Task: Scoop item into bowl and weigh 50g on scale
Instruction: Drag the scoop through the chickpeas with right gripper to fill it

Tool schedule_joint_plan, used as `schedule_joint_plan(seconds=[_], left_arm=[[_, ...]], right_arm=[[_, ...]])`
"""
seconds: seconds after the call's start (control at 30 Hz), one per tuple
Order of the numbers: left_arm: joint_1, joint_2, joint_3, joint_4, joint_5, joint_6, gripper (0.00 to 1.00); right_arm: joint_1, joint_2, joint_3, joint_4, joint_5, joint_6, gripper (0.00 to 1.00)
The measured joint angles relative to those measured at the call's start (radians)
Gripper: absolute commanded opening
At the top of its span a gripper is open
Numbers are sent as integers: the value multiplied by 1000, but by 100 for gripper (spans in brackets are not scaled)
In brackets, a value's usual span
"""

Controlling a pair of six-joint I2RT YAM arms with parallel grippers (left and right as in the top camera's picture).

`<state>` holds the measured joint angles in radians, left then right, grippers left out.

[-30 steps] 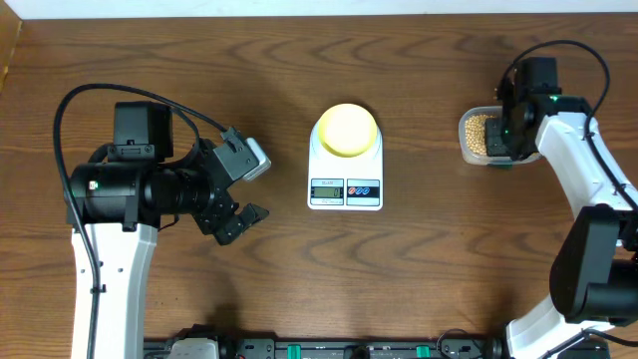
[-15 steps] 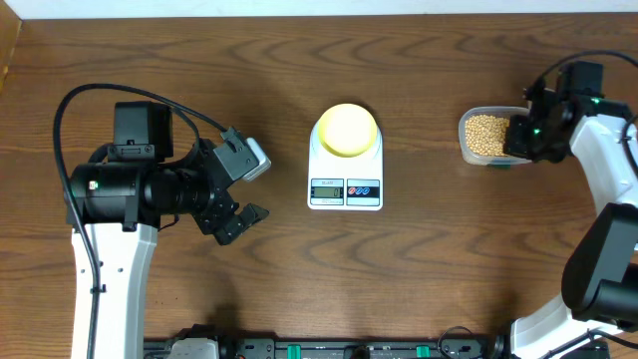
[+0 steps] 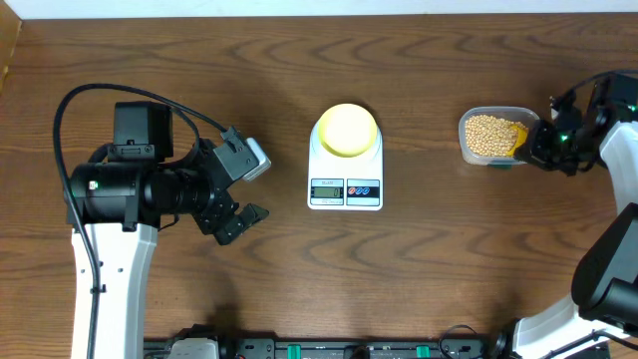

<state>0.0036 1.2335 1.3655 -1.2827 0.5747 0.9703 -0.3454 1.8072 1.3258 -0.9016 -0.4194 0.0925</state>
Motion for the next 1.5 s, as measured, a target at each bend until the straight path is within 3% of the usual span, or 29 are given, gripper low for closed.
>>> schedule_joint_plan(seconds=[0.77,1.5], left_arm=[[0,0,0,0,0,0,98],[0,0,0,0,0,0,98]], right_arm=[[-77,19,-6,-32,-98,125,1],[-122,18,-138,90,-282,222,1]])
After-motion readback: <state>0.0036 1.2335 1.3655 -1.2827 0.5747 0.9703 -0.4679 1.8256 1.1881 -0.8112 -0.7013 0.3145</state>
